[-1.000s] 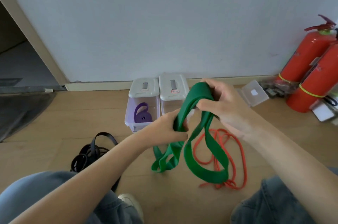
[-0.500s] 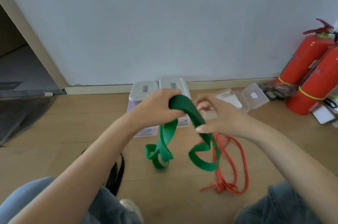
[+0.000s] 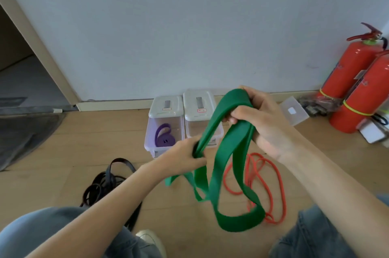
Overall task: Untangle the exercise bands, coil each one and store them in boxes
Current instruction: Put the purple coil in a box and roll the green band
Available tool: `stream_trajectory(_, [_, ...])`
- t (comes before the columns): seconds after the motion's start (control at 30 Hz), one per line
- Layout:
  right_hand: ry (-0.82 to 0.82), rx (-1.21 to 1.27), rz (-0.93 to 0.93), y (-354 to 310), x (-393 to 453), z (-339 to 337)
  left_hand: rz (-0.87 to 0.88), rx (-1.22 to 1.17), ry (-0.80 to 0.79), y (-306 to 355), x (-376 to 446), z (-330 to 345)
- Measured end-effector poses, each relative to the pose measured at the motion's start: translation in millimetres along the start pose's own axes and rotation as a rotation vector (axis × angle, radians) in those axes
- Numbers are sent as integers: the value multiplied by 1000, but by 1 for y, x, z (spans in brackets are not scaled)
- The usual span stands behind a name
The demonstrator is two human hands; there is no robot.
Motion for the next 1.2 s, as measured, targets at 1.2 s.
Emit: stream_trajectory(1.2, [-66, -331, 53, 9, -7, -6, 335, -449, 290, 45, -10, -54])
Point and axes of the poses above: each hand's wrist, its own x-axis towards the middle knuckle, its own z-axis out of the palm, y = z × x, the point moved 8 cm from there along x, towards the middle knuckle, and after that the axes turned 3 degrees about -x, right-handed, at the moved point
